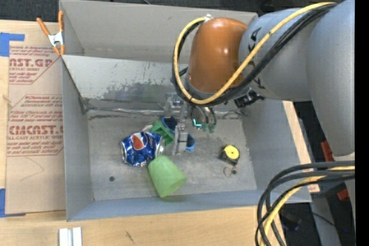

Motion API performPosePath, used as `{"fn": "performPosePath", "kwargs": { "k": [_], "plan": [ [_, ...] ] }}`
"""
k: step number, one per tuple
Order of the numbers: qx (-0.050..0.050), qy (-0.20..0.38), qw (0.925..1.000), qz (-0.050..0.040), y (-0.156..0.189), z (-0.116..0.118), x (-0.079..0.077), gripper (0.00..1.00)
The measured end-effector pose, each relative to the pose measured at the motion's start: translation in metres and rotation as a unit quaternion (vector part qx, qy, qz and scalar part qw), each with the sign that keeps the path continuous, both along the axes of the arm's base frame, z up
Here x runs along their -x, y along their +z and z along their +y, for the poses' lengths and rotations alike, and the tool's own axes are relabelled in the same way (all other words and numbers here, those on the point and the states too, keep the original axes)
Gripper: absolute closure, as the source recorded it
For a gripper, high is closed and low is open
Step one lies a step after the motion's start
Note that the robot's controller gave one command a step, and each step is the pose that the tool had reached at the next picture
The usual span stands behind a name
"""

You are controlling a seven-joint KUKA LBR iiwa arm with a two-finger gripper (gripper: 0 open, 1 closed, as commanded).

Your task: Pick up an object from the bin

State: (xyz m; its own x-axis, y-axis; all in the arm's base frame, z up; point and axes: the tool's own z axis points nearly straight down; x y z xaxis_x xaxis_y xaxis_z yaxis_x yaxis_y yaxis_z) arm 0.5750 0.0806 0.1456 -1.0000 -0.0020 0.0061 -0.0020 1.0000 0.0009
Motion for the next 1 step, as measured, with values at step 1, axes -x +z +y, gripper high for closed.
{"fn": "performPosePath", "kwargs": {
  "k": [1],
  "plan": [
    [0.0,-0.024,0.9997,-0.0043,-0.0685,-0.003,0.0139,0.0]
  ]
}}
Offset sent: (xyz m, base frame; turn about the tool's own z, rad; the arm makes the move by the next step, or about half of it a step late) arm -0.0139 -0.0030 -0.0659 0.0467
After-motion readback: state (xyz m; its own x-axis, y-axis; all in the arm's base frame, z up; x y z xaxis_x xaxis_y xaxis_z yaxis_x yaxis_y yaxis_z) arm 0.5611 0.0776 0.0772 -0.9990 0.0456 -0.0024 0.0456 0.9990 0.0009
